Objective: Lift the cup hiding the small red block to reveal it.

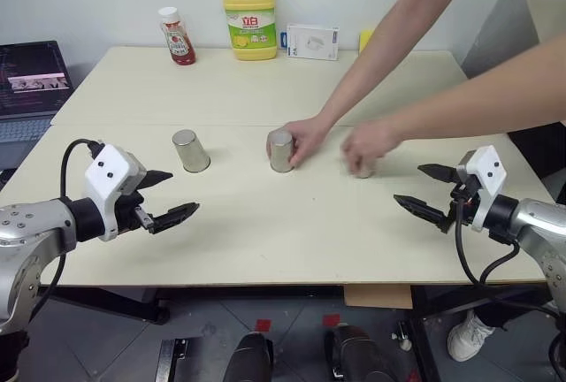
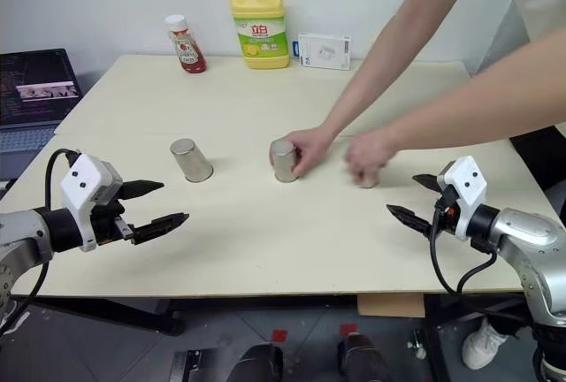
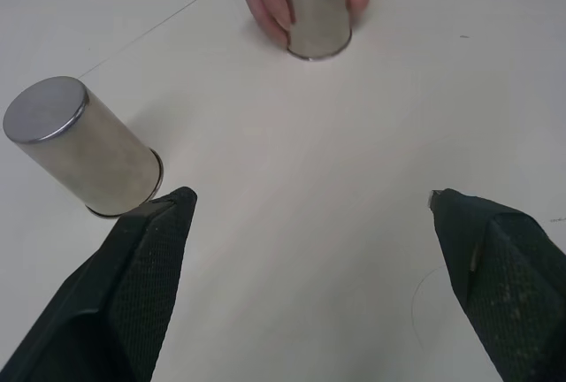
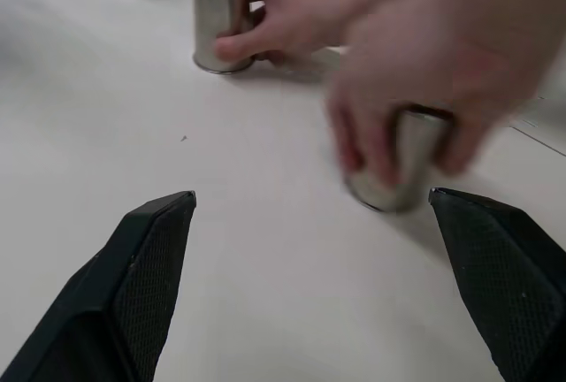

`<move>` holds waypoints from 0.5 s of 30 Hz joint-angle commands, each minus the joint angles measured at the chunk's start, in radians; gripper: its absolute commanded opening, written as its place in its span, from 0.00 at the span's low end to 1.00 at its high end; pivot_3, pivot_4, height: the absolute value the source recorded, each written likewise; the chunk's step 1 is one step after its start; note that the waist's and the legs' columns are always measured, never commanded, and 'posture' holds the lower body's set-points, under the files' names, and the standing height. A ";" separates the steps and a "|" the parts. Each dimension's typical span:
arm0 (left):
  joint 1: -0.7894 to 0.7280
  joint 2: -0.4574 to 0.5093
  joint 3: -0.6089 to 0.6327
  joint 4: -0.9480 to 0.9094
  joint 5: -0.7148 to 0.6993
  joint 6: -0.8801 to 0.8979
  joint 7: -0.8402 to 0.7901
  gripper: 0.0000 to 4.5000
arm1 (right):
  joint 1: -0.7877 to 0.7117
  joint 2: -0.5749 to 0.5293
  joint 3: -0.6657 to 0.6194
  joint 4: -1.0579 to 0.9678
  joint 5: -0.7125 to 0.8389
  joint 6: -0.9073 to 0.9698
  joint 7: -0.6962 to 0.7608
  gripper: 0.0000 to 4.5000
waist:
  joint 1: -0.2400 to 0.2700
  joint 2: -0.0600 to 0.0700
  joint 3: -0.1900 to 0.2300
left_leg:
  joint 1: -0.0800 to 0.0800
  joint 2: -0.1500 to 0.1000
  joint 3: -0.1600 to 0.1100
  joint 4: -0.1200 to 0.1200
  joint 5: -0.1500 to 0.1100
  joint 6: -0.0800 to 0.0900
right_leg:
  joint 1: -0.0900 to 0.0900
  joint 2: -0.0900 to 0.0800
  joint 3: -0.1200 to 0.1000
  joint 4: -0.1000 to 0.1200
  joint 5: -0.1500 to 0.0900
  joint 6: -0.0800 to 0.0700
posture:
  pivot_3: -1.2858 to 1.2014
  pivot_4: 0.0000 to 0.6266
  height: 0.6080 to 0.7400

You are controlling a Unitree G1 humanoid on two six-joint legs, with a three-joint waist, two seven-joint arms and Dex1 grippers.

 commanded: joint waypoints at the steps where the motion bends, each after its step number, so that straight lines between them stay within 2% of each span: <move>1: -0.014 -0.005 0.020 -0.011 -0.007 -0.007 0.012 1.00 | -0.040 0.004 -0.005 -0.037 0.024 0.004 0.005 1.00 | 0.000 0.000 0.000 | 0.000 0.000 0.000 0.000 0.000 0.000 | 0.000 0.000 0.000 0.000 0.000 0.000 | 0.52 0.24 1.00; 4: -0.021 -0.015 0.022 -0.015 -0.020 0.001 0.021 1.00 | -0.053 0.009 0.001 -0.052 0.039 0.021 0.006 1.00 | 0.000 0.000 0.000 | 0.000 0.000 0.000 0.000 0.000 0.000 | 0.000 0.000 0.000 0.000 0.000 0.000 | 0.52 0.24 1.00; 10: -0.127 -0.082 -0.045 -0.007 -0.085 0.075 0.057 1.00 | -0.088 0.028 0.024 -0.157 0.178 0.154 0.005 1.00 | 0.001 0.000 0.000 | 0.000 0.000 -0.001 0.000 0.000 0.000 | 0.001 0.000 -0.001 0.000 0.000 0.000 | 0.52 0.24 1.00; 15: -0.270 -0.139 -0.172 0.056 0.001 0.067 0.147 1.00 | -0.086 0.031 0.044 -0.189 0.194 0.178 -0.012 1.00 | 0.003 -0.001 0.000 | 0.001 -0.001 -0.003 0.001 0.000 0.000 | 0.003 0.000 -0.002 0.000 0.000 0.000 | 0.52 0.24 1.00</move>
